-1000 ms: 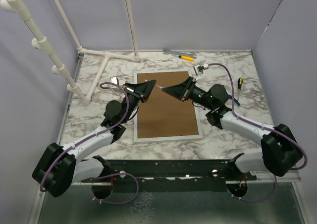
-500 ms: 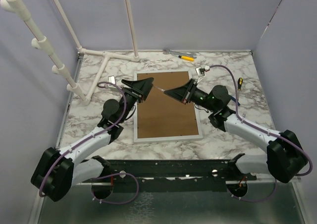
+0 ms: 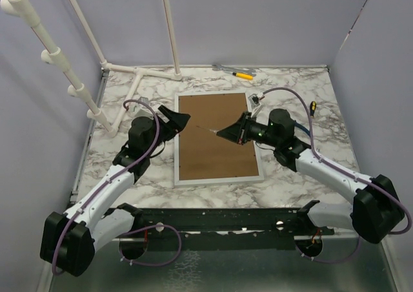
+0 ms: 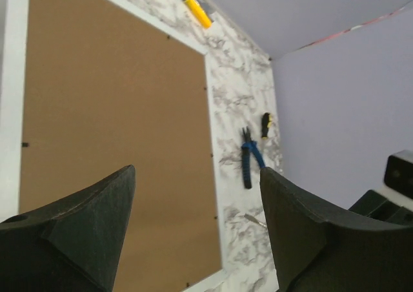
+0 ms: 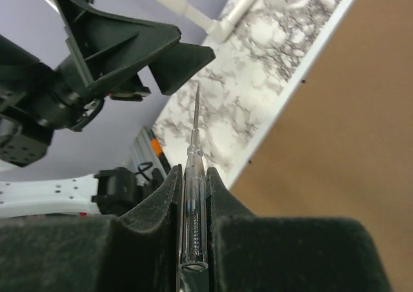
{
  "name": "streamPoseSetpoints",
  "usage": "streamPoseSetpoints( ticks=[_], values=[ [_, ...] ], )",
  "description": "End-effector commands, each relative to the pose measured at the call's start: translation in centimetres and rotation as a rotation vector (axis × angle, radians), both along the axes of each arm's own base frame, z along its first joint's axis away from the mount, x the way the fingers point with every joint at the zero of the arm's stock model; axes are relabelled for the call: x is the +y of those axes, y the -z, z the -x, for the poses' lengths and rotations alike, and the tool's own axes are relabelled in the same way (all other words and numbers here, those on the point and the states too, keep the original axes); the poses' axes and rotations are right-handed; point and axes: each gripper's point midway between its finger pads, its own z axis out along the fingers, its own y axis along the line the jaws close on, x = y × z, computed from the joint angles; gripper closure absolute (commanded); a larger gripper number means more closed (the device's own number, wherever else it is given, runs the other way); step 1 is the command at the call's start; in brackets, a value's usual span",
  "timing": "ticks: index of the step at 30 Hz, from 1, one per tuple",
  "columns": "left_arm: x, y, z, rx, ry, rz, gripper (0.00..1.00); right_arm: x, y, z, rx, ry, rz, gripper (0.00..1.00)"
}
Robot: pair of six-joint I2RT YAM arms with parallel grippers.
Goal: Take the photo out of the frame
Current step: Pick up the screwdriver from the center of the board, then release the photo frame item from the photo frame.
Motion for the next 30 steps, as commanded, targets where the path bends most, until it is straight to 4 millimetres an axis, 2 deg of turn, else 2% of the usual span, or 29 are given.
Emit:
streamPoseSetpoints(
  ticks=[1,3,5,9,16,20,30],
  values=[
    [1.6,4.8,1.3,0.096,-0.009,-0.157,0.21,0.2,3.5,-0.1,0.019,-0.089,0.205,0.99],
    [2.1,6.4,1.5,0.133,-0.023,-0.181,0.23,0.6,5.4,-0.1,0.073,-0.146,0.278,0.99],
    [2.3,7.9,1.7,0.167,-0.022,-0.203,0.29,1.0,7.5,0.1,0.153,-0.187,0.320,1.00],
    [2.1,10.7,2.1,0.232,0.007,-0.243,0.35,1.8,10.5,0.7,0.299,-0.237,0.315,0.99],
    [2.5,13.7,2.8,0.313,0.022,-0.308,0.35,4.0,12.1,1.8,0.385,-0.300,0.240,1.00],
    [3.3,14.4,3.3,0.337,0.005,-0.353,0.32,4.5,13.0,2.6,0.422,-0.323,0.231,0.99],
    [4.9,14.6,4.2,0.351,-0.031,-0.415,0.32,4.2,15.5,4.4,0.504,-0.356,0.180,0.99]
  ],
)
